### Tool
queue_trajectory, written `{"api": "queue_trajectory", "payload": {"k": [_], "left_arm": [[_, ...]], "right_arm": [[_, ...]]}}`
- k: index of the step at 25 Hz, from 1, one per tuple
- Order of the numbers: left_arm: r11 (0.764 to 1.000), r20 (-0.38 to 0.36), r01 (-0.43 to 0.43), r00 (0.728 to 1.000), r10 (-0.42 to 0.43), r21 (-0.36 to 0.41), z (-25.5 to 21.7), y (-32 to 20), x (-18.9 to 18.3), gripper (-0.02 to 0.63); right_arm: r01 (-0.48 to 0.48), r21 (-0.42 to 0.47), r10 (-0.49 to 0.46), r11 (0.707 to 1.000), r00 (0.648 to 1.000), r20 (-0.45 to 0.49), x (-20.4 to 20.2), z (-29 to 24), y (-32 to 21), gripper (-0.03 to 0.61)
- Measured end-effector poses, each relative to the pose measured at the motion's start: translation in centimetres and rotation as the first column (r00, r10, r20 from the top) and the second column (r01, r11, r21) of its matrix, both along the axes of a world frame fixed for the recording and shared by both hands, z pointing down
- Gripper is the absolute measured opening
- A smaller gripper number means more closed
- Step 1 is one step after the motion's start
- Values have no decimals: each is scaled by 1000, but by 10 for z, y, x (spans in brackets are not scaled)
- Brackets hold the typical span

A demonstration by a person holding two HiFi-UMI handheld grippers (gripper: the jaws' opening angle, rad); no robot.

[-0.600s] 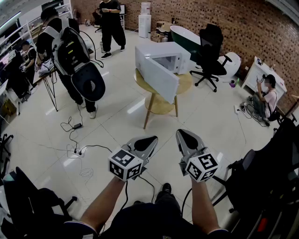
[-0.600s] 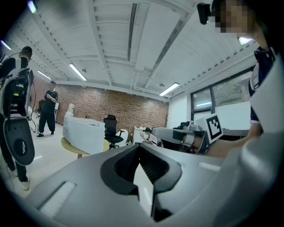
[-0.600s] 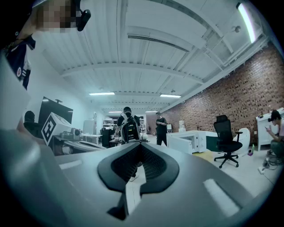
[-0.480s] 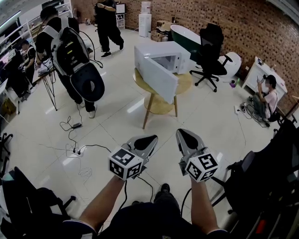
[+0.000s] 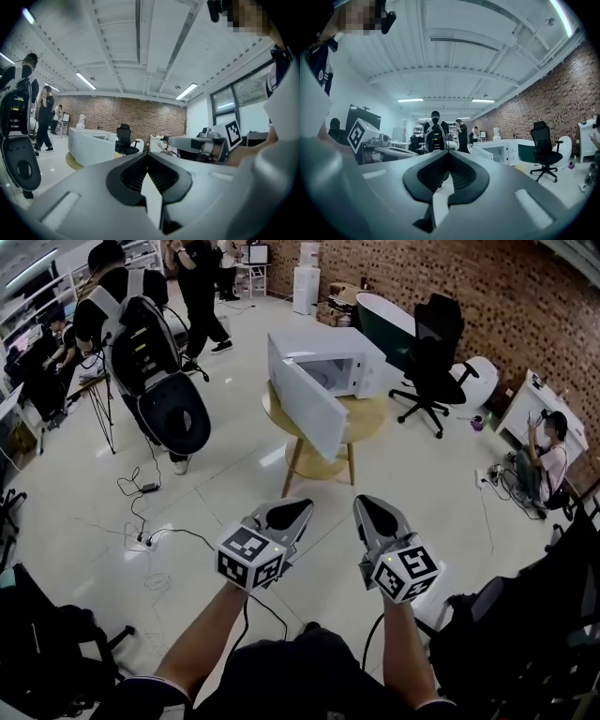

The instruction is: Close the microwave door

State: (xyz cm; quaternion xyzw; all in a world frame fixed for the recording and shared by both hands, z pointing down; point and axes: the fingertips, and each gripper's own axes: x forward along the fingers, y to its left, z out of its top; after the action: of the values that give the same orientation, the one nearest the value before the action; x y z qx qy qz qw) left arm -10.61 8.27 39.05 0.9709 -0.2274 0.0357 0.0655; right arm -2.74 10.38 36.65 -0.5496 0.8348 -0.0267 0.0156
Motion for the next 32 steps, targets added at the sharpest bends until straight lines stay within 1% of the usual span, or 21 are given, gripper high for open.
{"api": "queue_trajectory", "payload": {"k": [7, 12, 16, 20, 25, 32], "left_arm": [[996, 3, 93, 996, -93, 8, -1, -36, 35, 12], [993, 33, 116, 993, -116, 1, 6, -54, 57, 12], [992, 35, 128, 991, -128, -3, 9, -71, 65, 12], [992, 34, 128, 991, -128, -20, 14, -93, 74, 12], [994, 32, 106, 994, -105, -28, 19, -125, 90, 12], [996, 48, 83, 996, -81, -44, 26, -193, 105, 12]], "right_arm": [[73, -9, -73, 997, 997, -5, 43, 4, -35, 2], [83, -11, -82, 997, 996, 15, 71, 9, -51, 2], [79, -26, -79, 996, 997, 24, 81, 19, -65, 2], [78, -48, -77, 996, 997, 18, 90, 25, -83, 2], [64, -53, -64, 997, 998, 9, 100, 27, -117, 2], [67, -70, -68, 995, 998, -5, 105, 32, -181, 2]]}}
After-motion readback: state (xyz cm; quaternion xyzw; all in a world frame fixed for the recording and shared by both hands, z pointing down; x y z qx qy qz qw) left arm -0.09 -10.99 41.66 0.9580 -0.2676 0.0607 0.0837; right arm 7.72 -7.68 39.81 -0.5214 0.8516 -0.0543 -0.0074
